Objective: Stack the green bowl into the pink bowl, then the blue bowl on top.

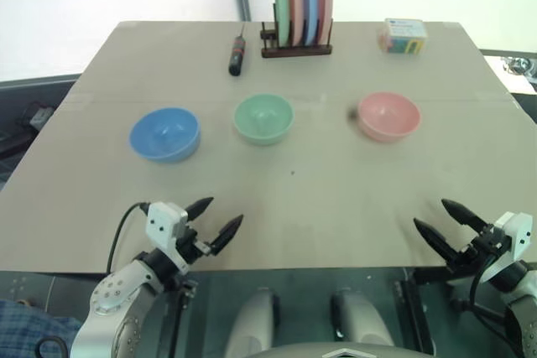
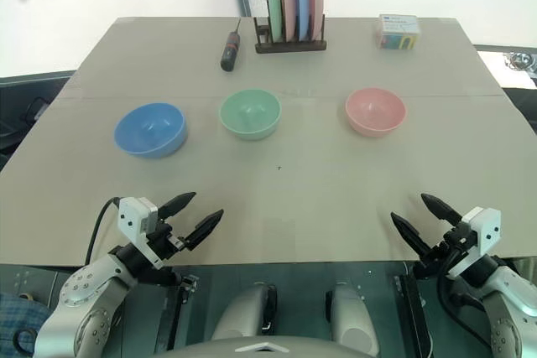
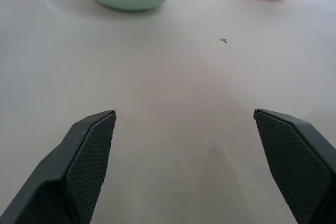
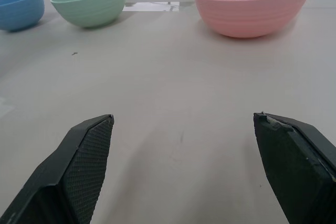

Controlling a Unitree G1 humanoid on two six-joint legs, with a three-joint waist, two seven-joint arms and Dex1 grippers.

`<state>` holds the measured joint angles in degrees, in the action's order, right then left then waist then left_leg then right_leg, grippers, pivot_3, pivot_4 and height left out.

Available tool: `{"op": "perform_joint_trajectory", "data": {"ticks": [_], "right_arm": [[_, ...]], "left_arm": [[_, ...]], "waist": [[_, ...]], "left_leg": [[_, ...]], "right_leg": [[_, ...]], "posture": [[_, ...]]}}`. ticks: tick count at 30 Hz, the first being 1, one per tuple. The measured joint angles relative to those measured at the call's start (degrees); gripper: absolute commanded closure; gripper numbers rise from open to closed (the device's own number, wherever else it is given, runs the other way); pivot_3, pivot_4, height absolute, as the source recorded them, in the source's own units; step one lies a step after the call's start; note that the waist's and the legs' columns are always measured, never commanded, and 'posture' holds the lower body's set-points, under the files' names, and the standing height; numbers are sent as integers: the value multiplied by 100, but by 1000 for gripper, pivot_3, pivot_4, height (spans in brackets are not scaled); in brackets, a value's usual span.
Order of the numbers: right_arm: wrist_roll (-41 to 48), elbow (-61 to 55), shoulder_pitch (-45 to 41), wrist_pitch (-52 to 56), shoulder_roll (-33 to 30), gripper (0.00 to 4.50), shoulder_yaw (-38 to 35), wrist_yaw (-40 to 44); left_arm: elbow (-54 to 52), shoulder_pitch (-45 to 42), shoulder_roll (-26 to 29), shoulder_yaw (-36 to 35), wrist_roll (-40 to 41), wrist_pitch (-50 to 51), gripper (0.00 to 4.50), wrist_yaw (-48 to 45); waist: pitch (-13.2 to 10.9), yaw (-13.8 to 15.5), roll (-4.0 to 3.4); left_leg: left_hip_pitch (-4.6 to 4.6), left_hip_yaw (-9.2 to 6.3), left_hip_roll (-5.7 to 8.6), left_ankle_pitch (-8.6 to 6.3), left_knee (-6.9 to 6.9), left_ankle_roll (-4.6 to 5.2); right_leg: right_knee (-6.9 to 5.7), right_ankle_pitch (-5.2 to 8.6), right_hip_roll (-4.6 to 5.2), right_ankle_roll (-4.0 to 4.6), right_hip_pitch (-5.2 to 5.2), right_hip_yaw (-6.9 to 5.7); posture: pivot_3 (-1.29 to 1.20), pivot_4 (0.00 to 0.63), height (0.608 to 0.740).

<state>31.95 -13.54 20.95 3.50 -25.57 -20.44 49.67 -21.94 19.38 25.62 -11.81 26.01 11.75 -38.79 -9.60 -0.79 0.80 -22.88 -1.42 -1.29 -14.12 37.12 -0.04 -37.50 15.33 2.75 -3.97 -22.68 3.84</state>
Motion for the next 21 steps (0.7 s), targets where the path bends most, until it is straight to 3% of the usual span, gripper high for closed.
{"op": "perform_joint_trajectory", "data": {"ticks": [21], "right_arm": [[6,-12,-209,221,-47,44,40,-77]], "left_arm": [[3,17,-89,-112,179,50,0,24]], "waist": [[0,-2,1]], "left_leg": [[2,13,1,0,5,0]], "right_leg": [[-8,-3,-3,4,1,-1]], "posture": [[0,150,740]]}}
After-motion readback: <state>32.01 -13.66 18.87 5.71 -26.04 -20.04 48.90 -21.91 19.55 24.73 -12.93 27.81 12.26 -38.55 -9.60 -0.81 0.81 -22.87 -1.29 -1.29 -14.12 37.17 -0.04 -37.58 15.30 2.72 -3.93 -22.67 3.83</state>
